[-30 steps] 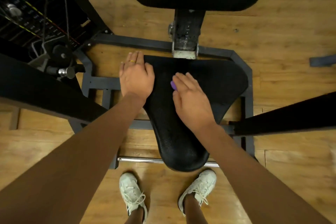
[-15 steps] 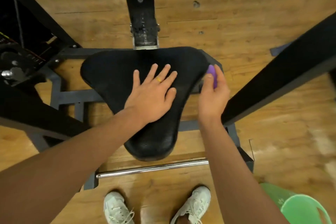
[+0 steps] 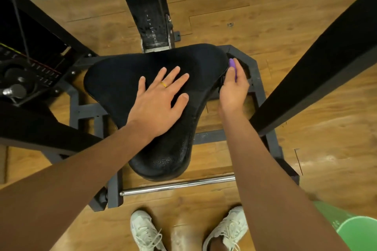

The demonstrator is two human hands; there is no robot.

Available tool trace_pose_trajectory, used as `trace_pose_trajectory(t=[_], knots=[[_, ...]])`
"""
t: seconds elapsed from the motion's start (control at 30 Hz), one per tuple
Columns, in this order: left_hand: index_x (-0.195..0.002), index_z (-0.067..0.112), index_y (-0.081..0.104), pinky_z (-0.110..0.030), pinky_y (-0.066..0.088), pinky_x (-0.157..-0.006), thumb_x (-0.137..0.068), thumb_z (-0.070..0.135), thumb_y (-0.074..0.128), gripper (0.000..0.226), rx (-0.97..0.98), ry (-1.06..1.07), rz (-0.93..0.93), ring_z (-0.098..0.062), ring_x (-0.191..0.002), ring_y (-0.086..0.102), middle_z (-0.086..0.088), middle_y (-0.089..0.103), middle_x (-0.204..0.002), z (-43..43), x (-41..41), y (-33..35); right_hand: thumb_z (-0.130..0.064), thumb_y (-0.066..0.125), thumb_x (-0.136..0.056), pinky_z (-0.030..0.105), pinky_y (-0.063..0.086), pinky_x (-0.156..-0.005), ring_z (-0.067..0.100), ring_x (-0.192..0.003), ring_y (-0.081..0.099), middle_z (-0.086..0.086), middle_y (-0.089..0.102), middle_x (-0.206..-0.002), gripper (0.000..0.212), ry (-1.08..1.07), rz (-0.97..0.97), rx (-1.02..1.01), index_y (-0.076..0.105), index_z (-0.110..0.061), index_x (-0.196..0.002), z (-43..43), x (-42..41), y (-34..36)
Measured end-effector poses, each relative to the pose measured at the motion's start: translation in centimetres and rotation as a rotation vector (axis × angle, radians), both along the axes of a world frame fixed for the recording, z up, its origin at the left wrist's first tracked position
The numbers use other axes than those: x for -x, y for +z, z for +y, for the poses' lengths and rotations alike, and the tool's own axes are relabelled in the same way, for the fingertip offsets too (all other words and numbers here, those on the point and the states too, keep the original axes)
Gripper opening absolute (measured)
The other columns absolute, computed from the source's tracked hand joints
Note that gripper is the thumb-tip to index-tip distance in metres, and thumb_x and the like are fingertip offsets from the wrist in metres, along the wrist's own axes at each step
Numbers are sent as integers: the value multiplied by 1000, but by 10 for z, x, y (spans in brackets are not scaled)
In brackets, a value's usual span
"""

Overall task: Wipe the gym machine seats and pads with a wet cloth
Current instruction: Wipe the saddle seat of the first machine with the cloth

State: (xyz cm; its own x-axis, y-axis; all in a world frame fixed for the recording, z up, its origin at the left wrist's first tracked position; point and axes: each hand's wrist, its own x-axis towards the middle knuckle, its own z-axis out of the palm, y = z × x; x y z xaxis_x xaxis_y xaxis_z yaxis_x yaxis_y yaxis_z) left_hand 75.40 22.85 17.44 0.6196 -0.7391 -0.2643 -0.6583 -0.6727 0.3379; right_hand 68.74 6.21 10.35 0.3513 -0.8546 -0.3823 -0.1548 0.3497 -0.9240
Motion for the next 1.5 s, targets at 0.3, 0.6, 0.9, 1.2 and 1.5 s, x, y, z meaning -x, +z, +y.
trace_pose_trajectory(t=[0.3, 0.6, 0.9, 1.2, 1.5], knots=[[-155, 42, 23, -55, -1, -122, -103, 49, 29, 52, 10, 16, -5, -10, -153, -1, 17, 11, -164, -1, 2, 2, -23, 44, -104, 35, 39, -113, 7, -135, 45, -5, 51, -146, 44, -48, 11, 61, 43, -19, -148, 32, 14, 2], [-155, 42, 22, -55, -1, -122, -102, 50, 29, 53, -8, 17, -28, -12, -153, 0, 16, 12, -164, -2, -1, -1, -29, 39, -104, 40, 42, -110, 12, -132, 49, -2, 51, -146, 47, -54, 47, 74, 37, -22, -151, 58, 8, 9], [-154, 42, 23, -54, -1, -122, -103, 49, 29, 53, 5, 23, -22, -11, -153, 0, 17, 11, -164, -4, 3, 0, -25, 39, -106, 19, 32, -107, 14, -136, 43, 2, 48, -149, 46, -129, 174, 129, 37, -15, -151, 19, -8, 22], [-155, 42, 21, -57, -1, -122, -102, 50, 28, 54, -13, 2, -47, -14, -153, -1, 14, 11, -165, -2, -3, -3, -34, 40, -102, 36, 47, -103, 12, -118, 57, 3, 57, -139, 51, 23, 183, 159, 32, -26, -153, 65, 10, 25], [-155, 41, 23, -57, 0, -122, -102, 50, 28, 54, 3, 2, -41, -14, -153, 1, 14, 12, -165, -5, -1, -1, -35, 37, -101, 45, 43, -108, 20, -134, 48, 3, 48, -149, 54, -53, 231, 139, 30, -21, -153, 59, 4, 23]])
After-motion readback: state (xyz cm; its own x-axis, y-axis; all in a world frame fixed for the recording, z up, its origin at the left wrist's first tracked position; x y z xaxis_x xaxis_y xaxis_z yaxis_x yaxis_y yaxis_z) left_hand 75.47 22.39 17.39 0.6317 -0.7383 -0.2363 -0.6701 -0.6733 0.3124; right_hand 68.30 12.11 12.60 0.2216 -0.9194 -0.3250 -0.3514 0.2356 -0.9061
